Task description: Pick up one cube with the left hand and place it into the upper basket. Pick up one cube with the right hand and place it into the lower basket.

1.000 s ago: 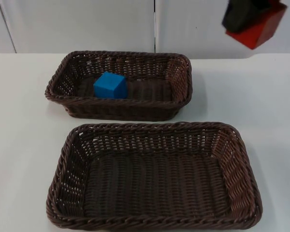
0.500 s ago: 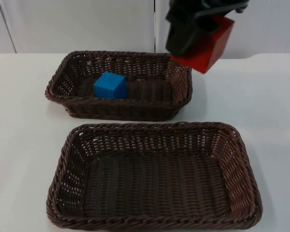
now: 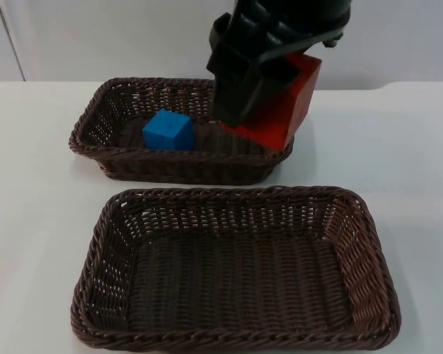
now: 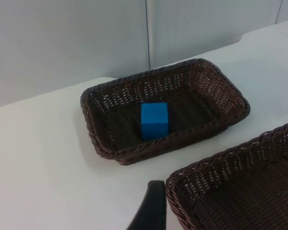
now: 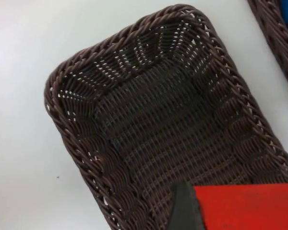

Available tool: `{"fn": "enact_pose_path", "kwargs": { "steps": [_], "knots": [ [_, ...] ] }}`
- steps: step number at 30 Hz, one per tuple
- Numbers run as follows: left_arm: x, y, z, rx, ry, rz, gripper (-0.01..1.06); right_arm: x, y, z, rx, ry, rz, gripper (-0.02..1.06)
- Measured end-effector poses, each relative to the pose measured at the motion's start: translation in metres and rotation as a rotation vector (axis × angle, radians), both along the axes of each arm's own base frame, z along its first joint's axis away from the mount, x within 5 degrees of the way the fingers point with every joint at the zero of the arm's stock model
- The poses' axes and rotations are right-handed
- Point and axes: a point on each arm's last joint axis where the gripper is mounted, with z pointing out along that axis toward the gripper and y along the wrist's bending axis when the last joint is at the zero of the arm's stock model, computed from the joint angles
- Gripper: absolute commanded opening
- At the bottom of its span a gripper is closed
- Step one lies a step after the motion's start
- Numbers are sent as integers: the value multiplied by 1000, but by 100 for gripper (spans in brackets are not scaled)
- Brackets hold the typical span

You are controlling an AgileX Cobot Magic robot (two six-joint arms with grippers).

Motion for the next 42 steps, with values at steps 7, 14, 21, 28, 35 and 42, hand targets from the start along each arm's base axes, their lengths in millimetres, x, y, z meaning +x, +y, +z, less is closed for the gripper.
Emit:
{"fn": "enact_pose_path", "kwargs": {
  "steps": [7, 14, 21, 28, 35, 42],
  "knots": [
    [0, 0, 0, 0, 0, 0, 78, -2, 1, 0, 10, 20, -1, 0],
    [0, 0, 0, 0, 0, 0, 78, -3, 0, -12, 3, 40, -5, 0],
    [0, 0, 0, 0, 0, 0, 78, -7, -5, -44, -19, 58, -13, 0],
    [0, 0, 0, 0, 0, 0, 78, -10, -9, -77, 5, 32, -26, 0],
    [0, 0, 0, 0, 0, 0, 78, -13, -15, -107, 64, -23, -42, 0],
    [0, 0, 0, 0, 0, 0, 78, -10, -12, -116, 117, -69, -54, 0]
  ]
}}
